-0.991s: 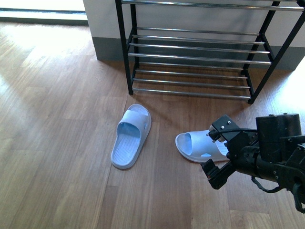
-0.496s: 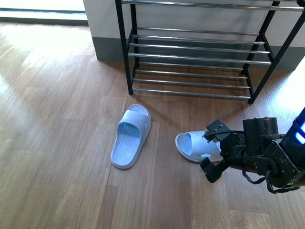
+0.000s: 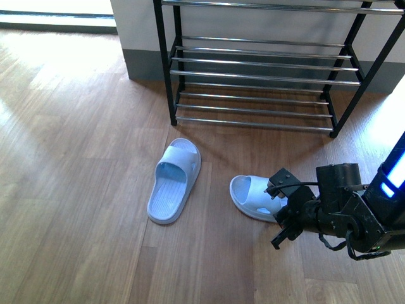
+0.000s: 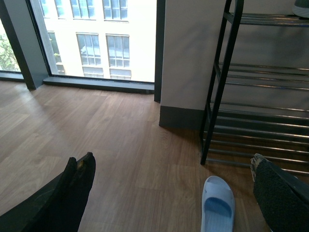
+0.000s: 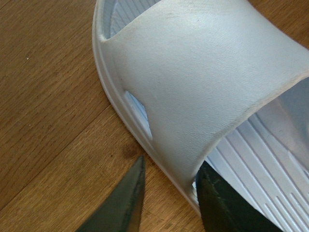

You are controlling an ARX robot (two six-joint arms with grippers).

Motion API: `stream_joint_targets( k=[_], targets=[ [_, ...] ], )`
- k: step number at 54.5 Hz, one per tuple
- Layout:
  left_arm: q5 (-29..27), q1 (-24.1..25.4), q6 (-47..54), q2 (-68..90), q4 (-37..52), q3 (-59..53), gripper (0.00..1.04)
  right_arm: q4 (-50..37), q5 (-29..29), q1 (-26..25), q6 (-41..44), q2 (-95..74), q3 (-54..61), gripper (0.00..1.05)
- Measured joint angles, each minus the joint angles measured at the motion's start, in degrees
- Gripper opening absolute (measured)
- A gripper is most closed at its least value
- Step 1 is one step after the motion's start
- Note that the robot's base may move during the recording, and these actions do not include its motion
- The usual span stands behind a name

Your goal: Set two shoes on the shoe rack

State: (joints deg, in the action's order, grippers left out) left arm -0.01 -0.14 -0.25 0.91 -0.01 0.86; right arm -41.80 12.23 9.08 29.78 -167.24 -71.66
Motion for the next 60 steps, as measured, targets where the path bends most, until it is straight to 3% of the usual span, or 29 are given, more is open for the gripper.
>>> stream_joint_targets(
  k=[5,8,29,40,48,60],
  targets=[
    [0.0,0.0,0.0,0.0,0.0,0.0,0.95,0.02,0.04,0.13,0.0,-0.42,-0.11,0.52],
    [0.0,0.0,0.0,0.0,0.0,0.0,0.95,-0.24,0.04,0.22,-0.55,-0.44,-0.09,0.57],
    [0.0,0.0,0.0,0.0,0.0,0.0,0.95,-6.34,2.01,1.05,-8.17,2.84,6.47,0.01],
    [0.0,0.0,0.0,0.0,0.0,0.0,0.95,-13.51,-0.2,0.96,-16.5,13.03,16.98,0.01],
    [0.0,0.0,0.0,0.0,0.0,0.0,0.95,-18.1,-5.66,-0.5,-20.96,24.9,28.06,0.01],
    [0.0,0.0,0.0,0.0,-0.02,0.0,0.95,-14.05,-11.02,-6.45,-25.68,51.52,44.89,0.01]
  ],
)
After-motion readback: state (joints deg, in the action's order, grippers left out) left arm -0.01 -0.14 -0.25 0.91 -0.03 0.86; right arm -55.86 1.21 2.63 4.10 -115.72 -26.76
